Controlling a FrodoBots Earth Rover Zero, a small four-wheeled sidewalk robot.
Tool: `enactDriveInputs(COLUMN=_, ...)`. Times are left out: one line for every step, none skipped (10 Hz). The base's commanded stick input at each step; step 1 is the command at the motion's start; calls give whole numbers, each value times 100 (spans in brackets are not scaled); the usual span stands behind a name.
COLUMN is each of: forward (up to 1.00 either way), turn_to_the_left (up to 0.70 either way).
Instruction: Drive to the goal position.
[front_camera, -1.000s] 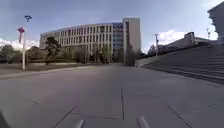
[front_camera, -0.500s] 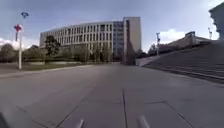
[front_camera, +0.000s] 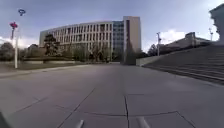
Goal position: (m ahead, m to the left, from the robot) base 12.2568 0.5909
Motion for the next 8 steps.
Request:
enactDriveInputs(forward=70, turn_to_the_left=0)
enactDriveInputs(forward=70, turn_to_the_left=0)
enactDriveInputs(forward=70, turn_to_the_left=0)
enactDriveInputs(forward=70, turn_to_the_left=0)
enactDriveInputs(forward=70, turn_to_the_left=0)
enactDriveInputs(forward=70, turn_to_the_left=0)
enactDriveInputs(forward=70, turn_to_the_left=0)
enactDriveInputs(forward=74, turn_to_the_left=0)
